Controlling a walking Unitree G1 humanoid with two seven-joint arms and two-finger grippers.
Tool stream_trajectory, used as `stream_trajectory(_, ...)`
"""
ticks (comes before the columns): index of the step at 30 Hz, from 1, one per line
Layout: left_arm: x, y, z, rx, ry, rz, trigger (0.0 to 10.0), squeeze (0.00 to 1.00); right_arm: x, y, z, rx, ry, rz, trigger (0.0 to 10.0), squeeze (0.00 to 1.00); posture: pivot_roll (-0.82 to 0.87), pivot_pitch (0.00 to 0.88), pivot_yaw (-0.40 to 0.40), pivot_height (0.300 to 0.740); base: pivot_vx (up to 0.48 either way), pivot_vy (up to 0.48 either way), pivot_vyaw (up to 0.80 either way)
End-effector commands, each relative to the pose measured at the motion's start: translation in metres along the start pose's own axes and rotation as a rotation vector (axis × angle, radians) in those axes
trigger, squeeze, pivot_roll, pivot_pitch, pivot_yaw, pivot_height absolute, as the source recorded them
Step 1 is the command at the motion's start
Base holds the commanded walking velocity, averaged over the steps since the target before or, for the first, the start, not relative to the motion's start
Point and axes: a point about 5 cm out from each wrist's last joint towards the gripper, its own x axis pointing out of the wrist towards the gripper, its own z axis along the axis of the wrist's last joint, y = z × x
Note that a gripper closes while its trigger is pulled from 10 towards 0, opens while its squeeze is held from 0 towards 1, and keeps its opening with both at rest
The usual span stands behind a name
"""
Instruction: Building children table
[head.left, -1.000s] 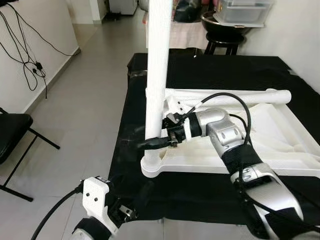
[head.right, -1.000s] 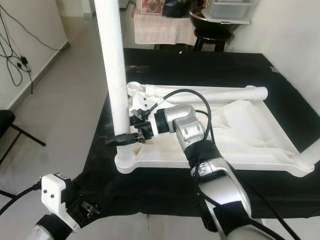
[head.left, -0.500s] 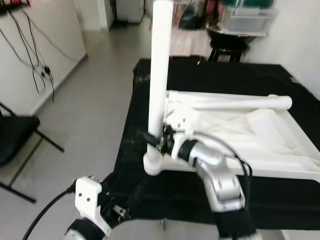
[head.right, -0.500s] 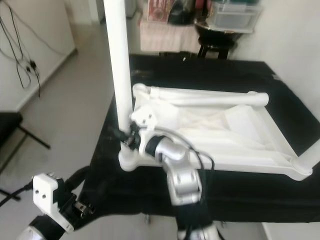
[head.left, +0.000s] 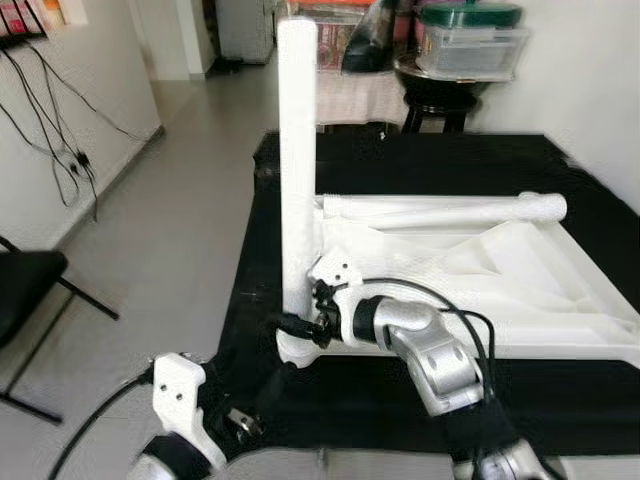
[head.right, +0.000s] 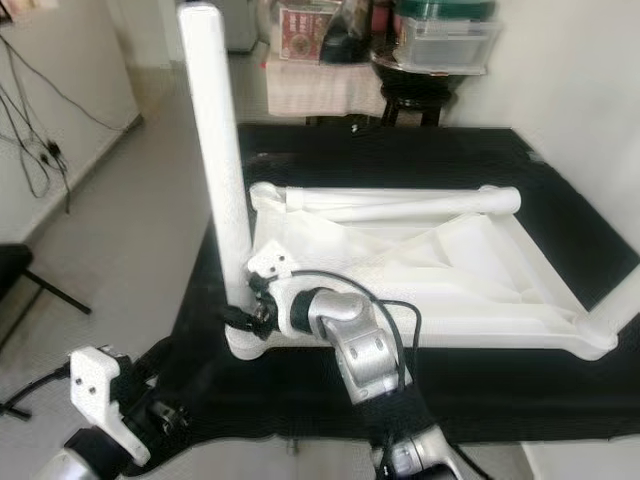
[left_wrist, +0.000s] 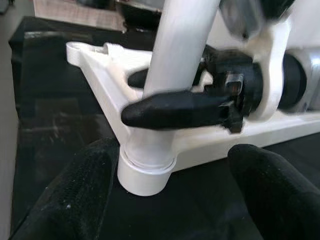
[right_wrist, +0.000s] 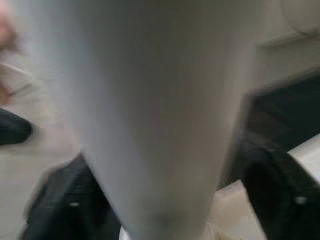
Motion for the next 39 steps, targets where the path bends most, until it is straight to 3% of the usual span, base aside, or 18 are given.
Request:
stream_trajectory(1, -0.001, 0.001, -0.003, 0.002, 0.020, 0.001, 10.0, 0.00, 0.003, 0.003, 0.016, -0.050, -0.068, 0.061, 10.0, 1.00, -0.05, 0.049, -0.032, 0.740, 0.000, 0.000, 0.00)
stream_trajectory(3, -0.001, 0.000, -0.002, 0.000, 0.019, -0.001, 10.0, 0.00, -0.005, 0.003, 0.023, -0.119, -0.078, 0.216, 10.0, 1.00, -0.04, 0.058, -0.035, 0.740, 0.000, 0.000, 0.00)
stream_trajectory(4, -0.001, 0.000, -0.002, 0.000, 0.019, -0.001, 10.0, 0.00, -0.005, 0.003, 0.023, -0.119, -0.078, 0.216, 10.0, 1.00, -0.04, 0.058, -0.035, 0.740, 0.000, 0.000, 0.00)
stream_trajectory(5, -0.001, -0.001, -0.002, -0.001, 0.016, -0.001, 10.0, 0.00, -0.009, -0.003, 0.027, -0.155, -0.054, 0.317, 10.0, 0.00, -0.04, 0.062, -0.039, 0.740, 0.000, 0.000, 0.00)
stream_trajectory(14, -0.002, -0.007, -0.001, -0.007, 0.009, 0.000, 10.0, 0.00, -0.010, -0.023, 0.037, -0.185, -0.024, 0.444, 10.0, 0.00, -0.03, 0.076, -0.051, 0.740, 0.000, 0.000, 0.00)
stream_trajectory(15, -0.002, -0.008, -0.001, -0.008, 0.009, 0.000, 10.0, 0.00, -0.010, -0.025, 0.039, -0.183, -0.027, 0.454, 0.0, 0.00, -0.03, 0.078, -0.055, 0.740, 0.000, 0.000, 0.00)
stream_trajectory(28, -0.001, -0.010, -0.002, -0.020, 0.006, -0.004, 10.0, 0.00, -0.020, -0.033, 0.033, -0.157, -0.024, 0.512, 0.0, 0.00, -0.06, 0.085, -0.061, 0.740, 0.000, 0.000, 0.00)
stream_trajectory(29, -0.001, -0.010, -0.002, -0.021, 0.006, -0.005, 10.0, 0.00, -0.023, -0.034, 0.029, -0.145, -0.039, 0.472, 0.0, 0.00, -0.06, 0.086, -0.065, 0.740, 0.000, 0.000, 0.00)
stream_trajectory(30, -0.001, -0.009, -0.002, -0.022, 0.006, -0.005, 10.0, 0.00, -0.021, -0.036, 0.023, -0.099, -0.061, 0.319, 0.0, 0.00, -0.06, 0.088, -0.069, 0.740, 0.000, 0.000, 0.00)
stream_trajectory(31, -0.001, -0.009, -0.002, -0.022, 0.006, -0.005, 10.0, 0.00, -0.021, -0.036, 0.023, -0.099, -0.061, 0.319, 0.0, 0.00, -0.06, 0.088, -0.069, 0.740, 0.000, 0.000, 0.00)
stream_trajectory(32, -0.002, -0.007, -0.002, -0.022, 0.007, -0.003, 10.0, 0.00, -0.005, -0.036, 0.010, 0.040, -0.163, -0.106, 0.0, 0.00, -0.09, 0.082, -0.065, 0.740, 0.000, 0.000, 0.00)
stream_trajectory(33, -0.002, -0.007, -0.002, -0.022, 0.007, -0.003, 10.0, 0.00, -0.005, -0.036, 0.010, 0.040, -0.163, -0.106, 0.0, 0.00, -0.09, 0.082, -0.065, 0.740, 0.000, 0.000, 0.00)
stream_trajectory(34, -0.003, -0.005, -0.002, -0.021, 0.007, -0.001, 10.0, 0.00, -0.002, -0.037, -0.004, 0.170, -0.200, -0.424, 0.0, 0.00, -0.09, 0.082, -0.065, 0.740, 0.000, 0.000, 0.00)
stream_trajectory(35, -0.002, -0.004, -0.001, -0.019, 0.007, -0.003, 10.0, 0.00, -0.003, -0.006, -0.027, 0.234, -0.101, -0.448, 0.0, 0.00, -0.08, 0.084, -0.051, 0.740, 0.000, 0.000, 0.00)
stream_trajectory(36, -0.002, -0.004, -0.001, -0.019, 0.007, -0.003, 10.0, 0.00, -0.003, -0.006, -0.027, 0.234, -0.101, -0.448, 0.0, 0.00, -0.08, 0.084, -0.051, 0.740, 0.000, 0.000, 0.00)
stream_trajectory(37, 0.001, 0.001, -0.003, -0.017, 0.012, -0.006, 10.0, 0.00, -0.002, 0.027, -0.037, 0.282, -0.003, -0.307, 0.0, 0.00, -0.11, 0.038, -0.035, 0.740, 0.000, 0.000, 0.00)
stream_trajectory(39, 0.001, 0.003, -0.004, -0.017, 0.016, -0.005, 10.0, 0.00, -0.001, 0.029, -0.034, 0.297, 0.011, -0.258, 0.0, 0.00, -0.11, 0.038, -0.035, 0.740, 0.000, 0.000, 0.00)
